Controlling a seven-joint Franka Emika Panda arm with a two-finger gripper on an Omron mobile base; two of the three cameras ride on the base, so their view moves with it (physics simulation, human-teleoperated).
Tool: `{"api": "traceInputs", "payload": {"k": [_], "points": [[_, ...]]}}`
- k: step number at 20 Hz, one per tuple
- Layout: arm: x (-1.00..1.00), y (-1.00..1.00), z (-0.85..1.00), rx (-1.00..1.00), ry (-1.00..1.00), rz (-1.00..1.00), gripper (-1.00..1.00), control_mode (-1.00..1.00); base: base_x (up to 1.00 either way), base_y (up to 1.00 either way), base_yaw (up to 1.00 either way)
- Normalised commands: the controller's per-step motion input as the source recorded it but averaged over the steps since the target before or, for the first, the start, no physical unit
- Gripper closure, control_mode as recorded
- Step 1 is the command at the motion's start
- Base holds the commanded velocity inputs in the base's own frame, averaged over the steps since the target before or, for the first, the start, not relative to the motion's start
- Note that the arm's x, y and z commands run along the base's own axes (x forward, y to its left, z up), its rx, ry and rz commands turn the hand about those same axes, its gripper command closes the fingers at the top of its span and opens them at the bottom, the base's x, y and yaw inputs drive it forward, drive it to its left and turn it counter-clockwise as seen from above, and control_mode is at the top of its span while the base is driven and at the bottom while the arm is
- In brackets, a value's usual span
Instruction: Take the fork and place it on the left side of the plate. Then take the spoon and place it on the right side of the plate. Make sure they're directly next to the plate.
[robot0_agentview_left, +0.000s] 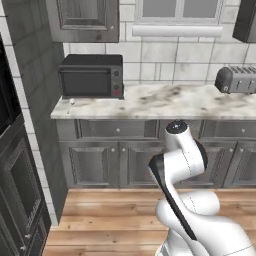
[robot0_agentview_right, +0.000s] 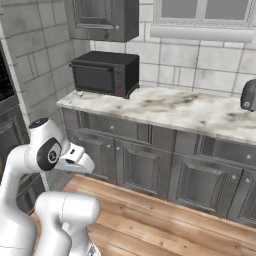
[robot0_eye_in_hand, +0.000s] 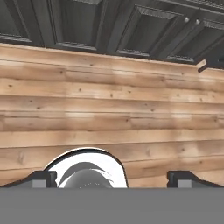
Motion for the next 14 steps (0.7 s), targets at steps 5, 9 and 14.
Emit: {"api": "traceInputs", "payload": {"k": [5,9,14], "points": [[0.00,0.00,0.00,0.00,0.00,0.00,-1.00,1.00,0.65,0.36,0.00],[0.00,0.00,0.00,0.00,0.00,0.00,-1.00,1.00,0.62,0.28,0.00],[0.00,0.00,0.00,0.00,0.00,0.00,-1.00,1.00,0.69,0.27,0.00]]}}
